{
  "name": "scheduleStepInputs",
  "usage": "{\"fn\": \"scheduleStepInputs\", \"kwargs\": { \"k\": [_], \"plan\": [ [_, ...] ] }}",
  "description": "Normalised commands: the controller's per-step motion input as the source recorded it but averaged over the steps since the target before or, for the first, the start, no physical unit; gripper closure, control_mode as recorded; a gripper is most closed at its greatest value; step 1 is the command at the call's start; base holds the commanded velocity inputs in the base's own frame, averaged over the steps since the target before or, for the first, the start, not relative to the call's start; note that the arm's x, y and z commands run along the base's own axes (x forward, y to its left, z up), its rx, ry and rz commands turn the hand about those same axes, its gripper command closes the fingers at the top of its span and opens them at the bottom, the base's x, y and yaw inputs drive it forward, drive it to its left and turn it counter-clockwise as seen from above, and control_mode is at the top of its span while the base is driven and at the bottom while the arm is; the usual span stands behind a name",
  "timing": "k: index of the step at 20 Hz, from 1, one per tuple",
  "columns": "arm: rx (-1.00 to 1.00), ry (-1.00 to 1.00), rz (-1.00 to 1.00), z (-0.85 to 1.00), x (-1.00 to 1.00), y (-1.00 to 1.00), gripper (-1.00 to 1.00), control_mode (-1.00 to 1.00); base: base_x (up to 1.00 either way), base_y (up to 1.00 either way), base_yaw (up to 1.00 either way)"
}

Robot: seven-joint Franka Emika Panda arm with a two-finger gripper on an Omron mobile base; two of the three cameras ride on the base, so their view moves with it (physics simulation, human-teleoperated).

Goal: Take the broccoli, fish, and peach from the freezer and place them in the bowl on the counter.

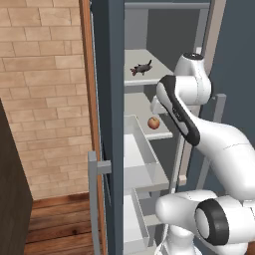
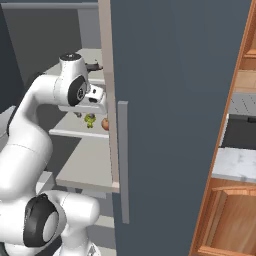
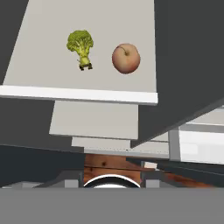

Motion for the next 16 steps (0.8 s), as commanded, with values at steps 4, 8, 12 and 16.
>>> {"fn": "scheduleStepInputs", "kwargs": {
  "k": [4, 8, 12, 16],
  "plan": [
    [0.00, 0.00, 0.00, 0.00, -0.31, 0.00, -1.00, -1.00, 0.00, 0.00, 0.00],
    [0.00, -0.07, 0.00, 0.00, -0.71, 0.03, -1.00, -1.00, 0.00, 0.00, 0.00],
    [0.00, 0.00, 0.00, 0.07, -0.88, 0.05, -1.00, -1.00, 0.00, 0.00, 0.00],
    [0.00, 0.00, 0.00, 0.05, -0.99, 0.00, -1.00, -1.00, 0.00, 0.00, 0.00]
  ]
}}
